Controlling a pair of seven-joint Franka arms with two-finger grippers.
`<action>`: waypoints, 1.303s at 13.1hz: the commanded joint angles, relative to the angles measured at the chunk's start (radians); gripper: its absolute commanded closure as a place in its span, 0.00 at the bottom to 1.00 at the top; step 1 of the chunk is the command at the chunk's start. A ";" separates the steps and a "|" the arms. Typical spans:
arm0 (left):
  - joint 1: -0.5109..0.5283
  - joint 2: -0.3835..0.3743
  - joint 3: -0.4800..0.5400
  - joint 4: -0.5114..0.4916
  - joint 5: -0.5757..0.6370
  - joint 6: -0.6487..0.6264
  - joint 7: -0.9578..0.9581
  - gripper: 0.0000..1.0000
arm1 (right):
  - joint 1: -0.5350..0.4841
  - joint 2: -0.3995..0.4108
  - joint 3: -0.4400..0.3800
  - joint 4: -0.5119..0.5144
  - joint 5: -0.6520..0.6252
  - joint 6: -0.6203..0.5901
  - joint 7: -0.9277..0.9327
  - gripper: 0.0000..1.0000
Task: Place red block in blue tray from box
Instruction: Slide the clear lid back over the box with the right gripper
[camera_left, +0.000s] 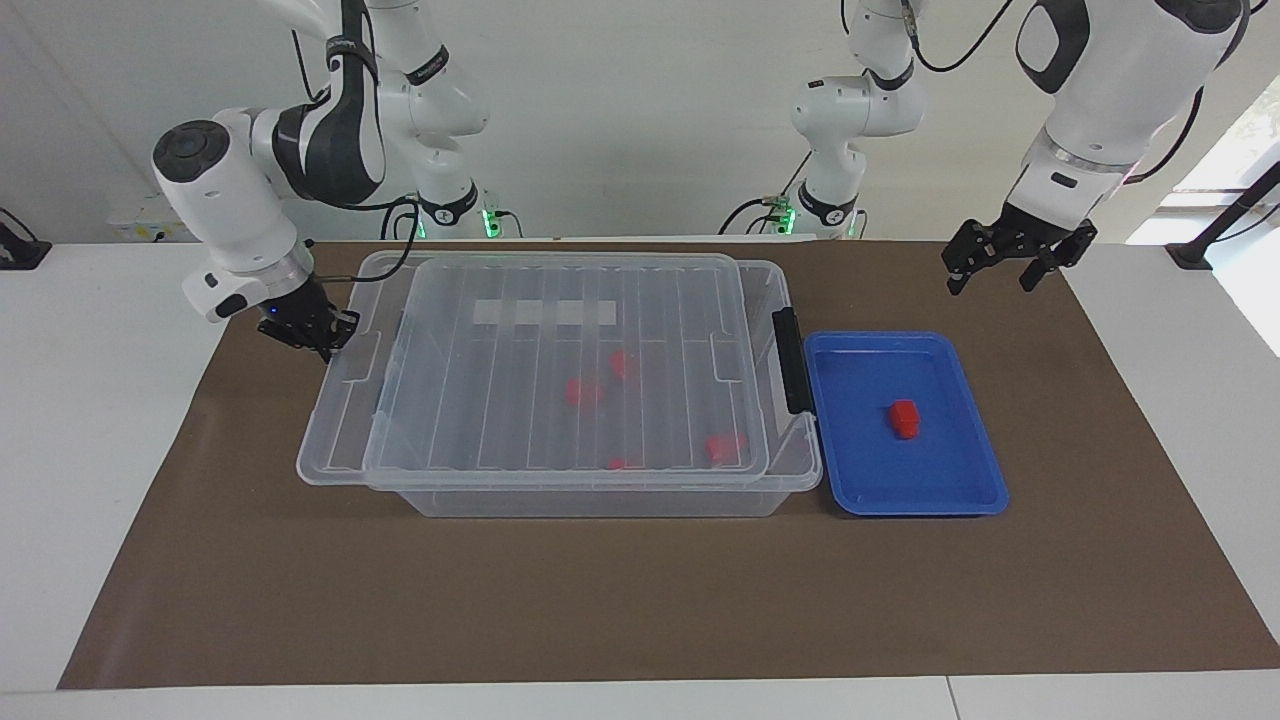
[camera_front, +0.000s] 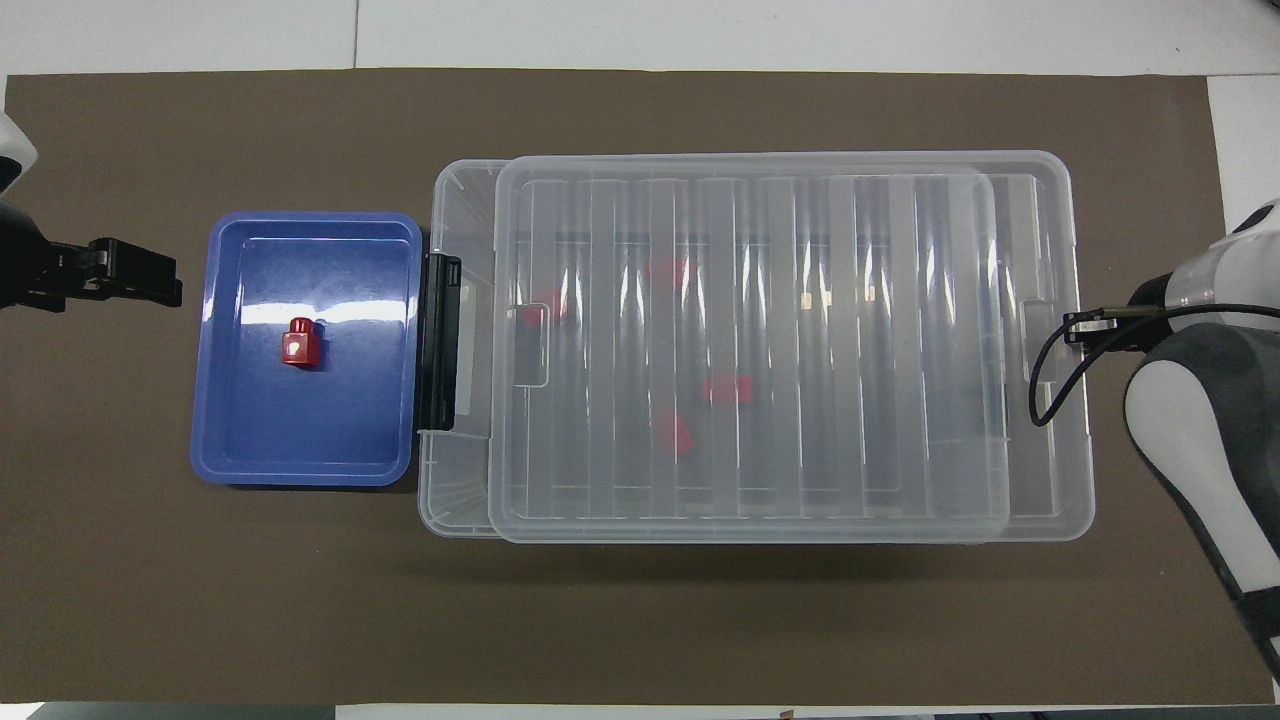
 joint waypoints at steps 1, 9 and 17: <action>0.011 -0.026 -0.002 -0.023 -0.010 -0.008 0.007 0.00 | 0.014 -0.014 0.005 -0.026 0.019 0.029 0.041 1.00; 0.011 -0.026 -0.002 -0.023 -0.010 -0.008 0.007 0.00 | 0.014 -0.015 0.032 -0.027 0.030 0.029 0.073 1.00; 0.011 -0.026 -0.002 -0.023 -0.010 -0.008 0.007 0.00 | 0.016 -0.017 0.048 -0.027 0.031 0.030 0.090 1.00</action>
